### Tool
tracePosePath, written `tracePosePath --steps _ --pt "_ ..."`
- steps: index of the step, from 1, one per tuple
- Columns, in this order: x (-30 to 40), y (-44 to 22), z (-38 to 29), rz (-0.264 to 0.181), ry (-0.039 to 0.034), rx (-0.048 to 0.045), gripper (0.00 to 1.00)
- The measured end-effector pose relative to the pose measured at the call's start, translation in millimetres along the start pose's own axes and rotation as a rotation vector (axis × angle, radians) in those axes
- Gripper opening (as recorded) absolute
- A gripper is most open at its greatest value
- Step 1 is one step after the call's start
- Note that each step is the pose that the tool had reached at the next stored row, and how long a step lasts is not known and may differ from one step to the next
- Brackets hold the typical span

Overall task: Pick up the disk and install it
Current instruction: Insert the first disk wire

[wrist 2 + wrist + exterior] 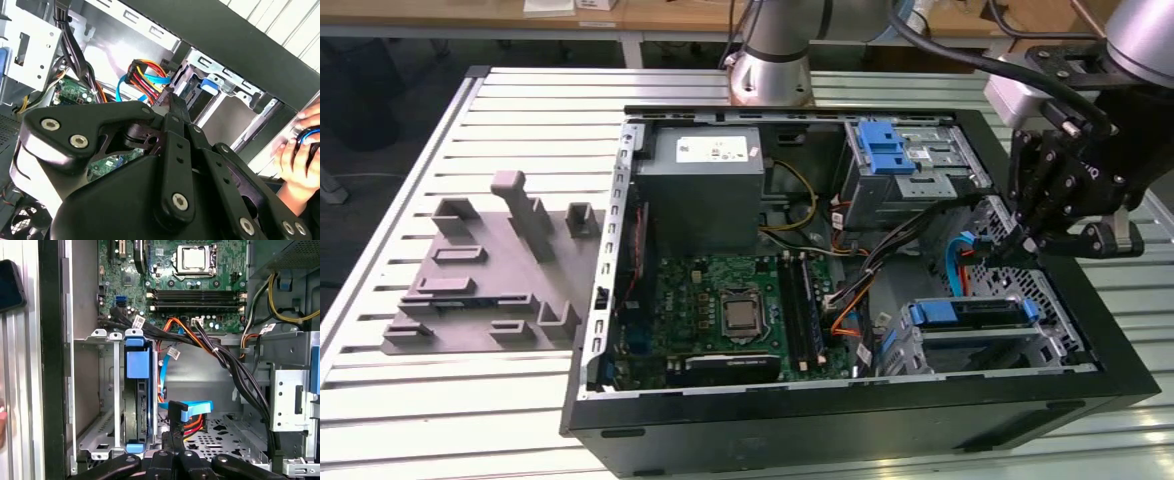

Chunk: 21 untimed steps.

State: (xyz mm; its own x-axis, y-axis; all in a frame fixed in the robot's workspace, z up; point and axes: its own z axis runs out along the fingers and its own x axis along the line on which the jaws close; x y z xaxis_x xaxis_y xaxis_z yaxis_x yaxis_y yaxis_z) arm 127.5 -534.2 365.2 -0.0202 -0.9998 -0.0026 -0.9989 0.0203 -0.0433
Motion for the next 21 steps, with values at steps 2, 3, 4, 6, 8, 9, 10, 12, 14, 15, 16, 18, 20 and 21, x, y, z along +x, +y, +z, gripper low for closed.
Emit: tracePosePath --steps 2,3,4,6,8,9,10,12,14,15,16,18,20,21 --pt "-0.1 0.1 -0.1 0.000 0.0006 0.0007 0.11" --pt "-0.1 0.8 -0.1 0.000 0.0015 0.0027 0.11" --pt "-0.1 1.6 -0.2 0.000 0.0048 0.0063 0.11" --pt "-0.1 3.9 -0.2 -0.001 0.0185 0.0163 0.11" --pt "-1.0 6.7 -0.3 -0.002 0.0358 0.0288 0.17" --pt "-1.5 8.3 -0.5 -0.002 0.0463 0.0358 0.24" --pt "-2.6 9.3 -0.4 -0.003 0.0575 0.0406 0.24" --pt "-6.0 11.5 -0.5 -0.003 0.0693 0.0464 0.24" --pt "-10.0 13.4 -0.6 -0.003 0.0740 0.0481 0.24" --pt "-11.2 14.5 -0.6 -0.003 0.0743 0.0489 0.24" --pt "-12.8 15.0 -0.6 -0.003 0.0746 0.0490 0.24" --pt "-16.6 15.1 -0.4 -0.003 0.0763 0.0490 0.24" --pt "-19.8 15.3 0.4 -0.002 0.0773 0.0490 0.24" --pt "-20.6 15.4 1.1 -0.001 0.0775 0.0490 0.24"
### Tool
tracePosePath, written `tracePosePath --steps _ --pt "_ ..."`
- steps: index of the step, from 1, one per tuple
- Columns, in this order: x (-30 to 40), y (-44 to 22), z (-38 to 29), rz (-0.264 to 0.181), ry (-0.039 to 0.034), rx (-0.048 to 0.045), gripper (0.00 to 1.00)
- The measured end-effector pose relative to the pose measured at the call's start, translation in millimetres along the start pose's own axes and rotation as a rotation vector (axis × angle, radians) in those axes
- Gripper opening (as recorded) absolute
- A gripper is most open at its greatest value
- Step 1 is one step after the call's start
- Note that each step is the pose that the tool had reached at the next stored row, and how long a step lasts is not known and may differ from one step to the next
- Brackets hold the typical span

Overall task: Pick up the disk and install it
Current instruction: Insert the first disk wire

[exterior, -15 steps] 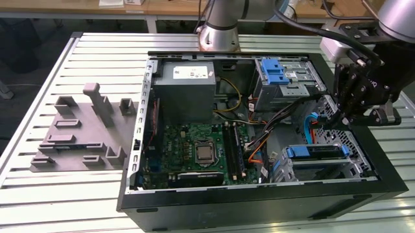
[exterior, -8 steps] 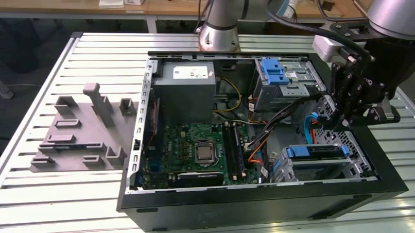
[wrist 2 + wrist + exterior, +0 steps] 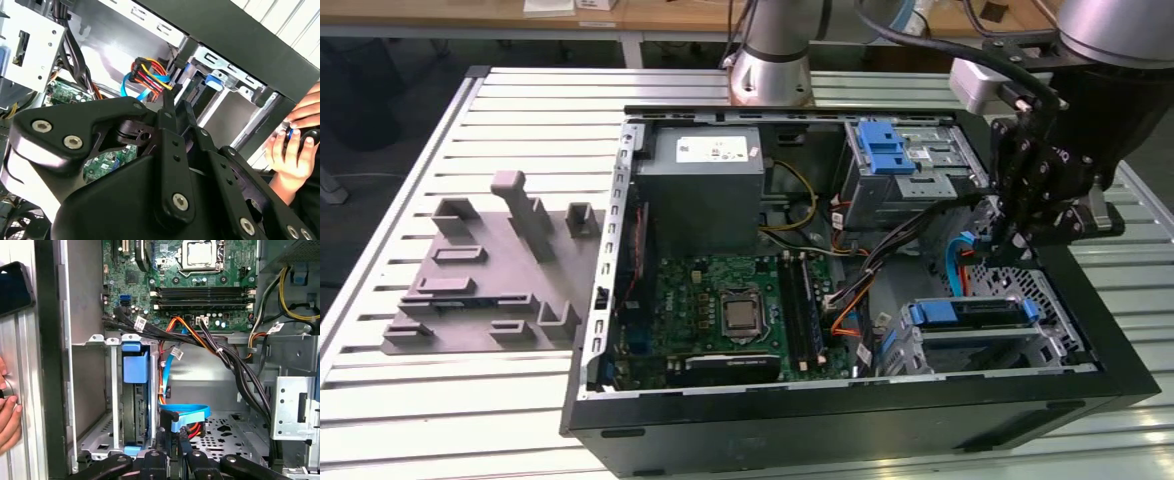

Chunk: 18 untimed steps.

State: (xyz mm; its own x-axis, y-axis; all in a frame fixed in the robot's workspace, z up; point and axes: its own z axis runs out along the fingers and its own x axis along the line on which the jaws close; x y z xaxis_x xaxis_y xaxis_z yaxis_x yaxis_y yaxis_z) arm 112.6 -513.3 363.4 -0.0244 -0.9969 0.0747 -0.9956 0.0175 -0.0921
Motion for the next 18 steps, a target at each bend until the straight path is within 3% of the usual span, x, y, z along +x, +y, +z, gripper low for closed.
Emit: tracePosePath --steps 10,15,18 --pt "-2.9 0.7 7.3 0.001 0.0122 0.0001 0.24" --pt "-3.1 0.8 8.8 0.000 0.0319 0.0006 0.24" --pt "-3.1 0.9 9.2 0.000 0.0367 0.0007 0.24"
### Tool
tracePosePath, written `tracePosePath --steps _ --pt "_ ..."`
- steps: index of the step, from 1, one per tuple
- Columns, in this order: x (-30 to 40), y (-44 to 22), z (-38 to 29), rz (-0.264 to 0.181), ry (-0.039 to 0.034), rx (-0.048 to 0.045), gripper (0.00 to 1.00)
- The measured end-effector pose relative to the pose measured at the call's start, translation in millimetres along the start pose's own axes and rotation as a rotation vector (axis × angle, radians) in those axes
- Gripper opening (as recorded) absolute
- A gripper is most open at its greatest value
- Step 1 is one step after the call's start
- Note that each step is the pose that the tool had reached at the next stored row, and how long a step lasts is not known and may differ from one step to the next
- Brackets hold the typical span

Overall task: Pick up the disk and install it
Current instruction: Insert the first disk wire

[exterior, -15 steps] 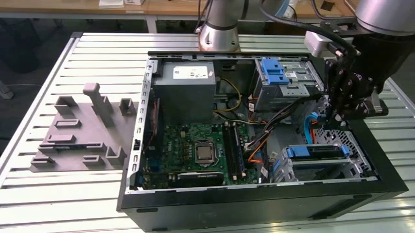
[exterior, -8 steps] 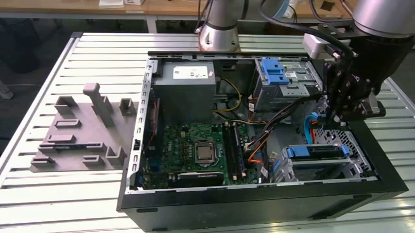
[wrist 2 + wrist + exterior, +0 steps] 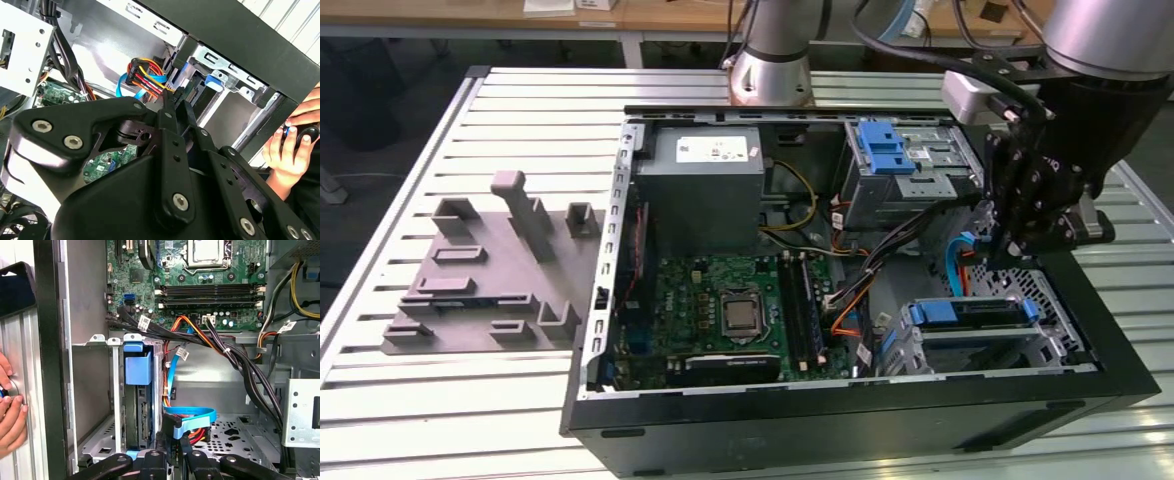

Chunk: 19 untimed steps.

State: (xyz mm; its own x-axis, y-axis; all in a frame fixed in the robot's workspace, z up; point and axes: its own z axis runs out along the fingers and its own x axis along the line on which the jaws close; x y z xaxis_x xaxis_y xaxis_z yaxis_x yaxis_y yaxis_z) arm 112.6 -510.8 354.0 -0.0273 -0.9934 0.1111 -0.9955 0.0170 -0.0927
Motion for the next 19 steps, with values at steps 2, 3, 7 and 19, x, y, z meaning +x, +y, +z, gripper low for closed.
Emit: tracePosePath --steps 2,3,7,19 --pt "0.0 0.0 0.1 0.000 0.0009 0.0000 0.16" --pt "0.0 0.0 0.1 0.000 0.0010 0.0000 0.16" --pt "-0.1 -0.2 0.2 0.000 0.0009 -0.0015 0.16" --pt "1.3 -1.8 1.4 -0.003 -0.0009 -0.0249 0.16"
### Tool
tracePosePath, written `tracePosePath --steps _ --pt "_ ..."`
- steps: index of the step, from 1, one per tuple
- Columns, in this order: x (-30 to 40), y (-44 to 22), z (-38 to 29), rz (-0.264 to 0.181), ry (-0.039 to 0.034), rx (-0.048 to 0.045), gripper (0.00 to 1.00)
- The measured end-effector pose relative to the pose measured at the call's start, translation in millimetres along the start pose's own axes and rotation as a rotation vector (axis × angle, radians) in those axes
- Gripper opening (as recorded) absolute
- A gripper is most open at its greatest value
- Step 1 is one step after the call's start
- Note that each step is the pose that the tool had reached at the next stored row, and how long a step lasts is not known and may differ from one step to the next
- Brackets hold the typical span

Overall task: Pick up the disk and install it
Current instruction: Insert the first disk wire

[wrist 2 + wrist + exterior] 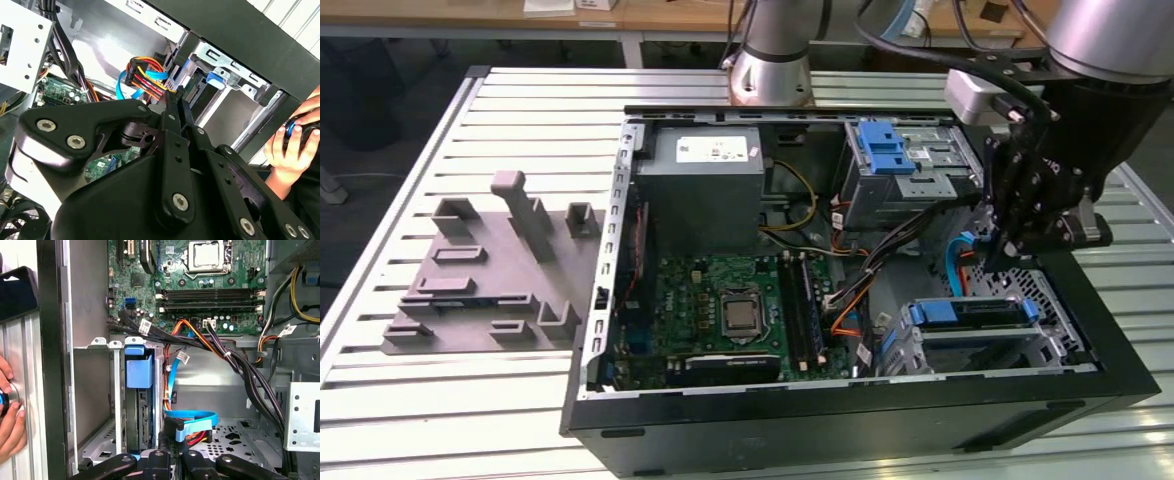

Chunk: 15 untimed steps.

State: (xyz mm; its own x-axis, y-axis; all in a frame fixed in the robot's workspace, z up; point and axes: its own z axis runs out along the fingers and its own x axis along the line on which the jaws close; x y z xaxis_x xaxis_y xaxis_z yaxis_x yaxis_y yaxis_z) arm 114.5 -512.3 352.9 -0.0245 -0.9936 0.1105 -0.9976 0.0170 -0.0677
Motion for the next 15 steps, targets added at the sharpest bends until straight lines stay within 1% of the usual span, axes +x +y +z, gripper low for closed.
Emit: tracePosePath --steps 3,6,8,13,15 --pt "3.9 0.0 1.8 0.000 -0.0027 -0.0014 0.16" --pt "9.6 0.0 4.2 0.000 -0.0067 -0.0019 0.16" --pt "12.2 0.0 5.5 0.000 -0.0075 -0.0022 0.16" --pt "12.5 0.0 5.7 0.000 -0.0074 -0.0023 0.16" --pt "12.5 -1.1 6.1 0.000 -0.0076 -0.0048 0.16"
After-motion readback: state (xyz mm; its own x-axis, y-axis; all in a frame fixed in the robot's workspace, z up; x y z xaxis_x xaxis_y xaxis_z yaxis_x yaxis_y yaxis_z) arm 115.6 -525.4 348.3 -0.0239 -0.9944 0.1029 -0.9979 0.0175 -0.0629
